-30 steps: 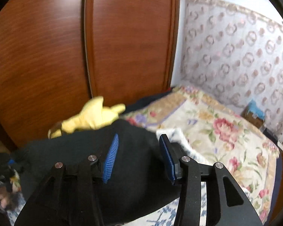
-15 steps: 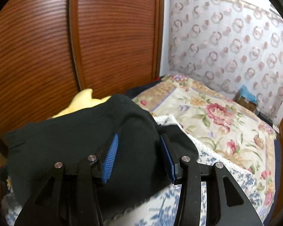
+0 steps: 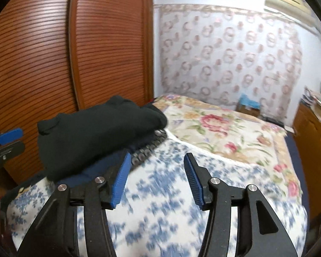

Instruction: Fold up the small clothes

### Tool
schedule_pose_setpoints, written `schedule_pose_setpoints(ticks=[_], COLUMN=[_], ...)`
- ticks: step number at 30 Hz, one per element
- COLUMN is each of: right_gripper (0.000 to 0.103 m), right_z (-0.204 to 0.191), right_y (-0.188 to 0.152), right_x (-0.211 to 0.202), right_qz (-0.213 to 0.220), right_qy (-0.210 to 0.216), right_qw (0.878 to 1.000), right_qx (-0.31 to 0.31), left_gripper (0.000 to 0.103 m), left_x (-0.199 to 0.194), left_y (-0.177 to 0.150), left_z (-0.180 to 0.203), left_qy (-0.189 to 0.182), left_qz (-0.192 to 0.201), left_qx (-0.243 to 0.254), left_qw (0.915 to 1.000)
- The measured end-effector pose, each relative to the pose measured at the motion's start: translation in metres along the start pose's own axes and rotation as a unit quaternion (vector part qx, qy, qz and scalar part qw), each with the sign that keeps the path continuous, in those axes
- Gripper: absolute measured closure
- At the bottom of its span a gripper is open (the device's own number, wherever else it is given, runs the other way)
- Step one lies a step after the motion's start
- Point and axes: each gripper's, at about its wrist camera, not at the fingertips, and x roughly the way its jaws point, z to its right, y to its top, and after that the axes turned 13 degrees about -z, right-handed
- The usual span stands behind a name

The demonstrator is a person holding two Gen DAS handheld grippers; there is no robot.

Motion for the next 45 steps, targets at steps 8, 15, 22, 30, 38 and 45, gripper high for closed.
schedule_pose_setpoints(ticks=[8,15,22,30,38,45], right_gripper=[0.021,0.02,0.02,0.02,0.02,0.02], right_z=[0.008,0.01,0.018,0.017,0.013,0.011], right_y=[-0.055,-0.091,-0.108,-0.109,-0.105,-0.106], right_x=[-0.057,-0.104,-0.141,-0.172,-0.186,-0.187], right_qz=[0.015,0.047,0.068,0.086,0.106,0.109], right_qy=[-0.024,-0.073,-0.088,-0.117,-0.126,-0.129], right_qw=[0.999,0.993,0.987,0.981,0.978,0.977], right_qx=[0.042,0.084,0.117,0.127,0.13,0.129], left_gripper=[0.048,0.048,0.047,0.047,0.047,0.047], left_x=[-0.004,-0.011,-0.035,-0.066,-0.083,-0.084], left_y=[-0.005,-0.013,-0.005,0.008,0.017,0.016], left_z=[0.037,0.068,0.092,0.097,0.094,0.092], left_qy=[-0.021,-0.031,-0.05,-0.056,-0.044,-0.034], left_qz=[-0.01,-0.03,-0.017,0.009,0.026,0.03], left_qx=[0.028,0.047,0.057,0.052,0.049,0.04], left_qw=[0.9993,0.998,0.997,0.997,0.9975,0.9982])
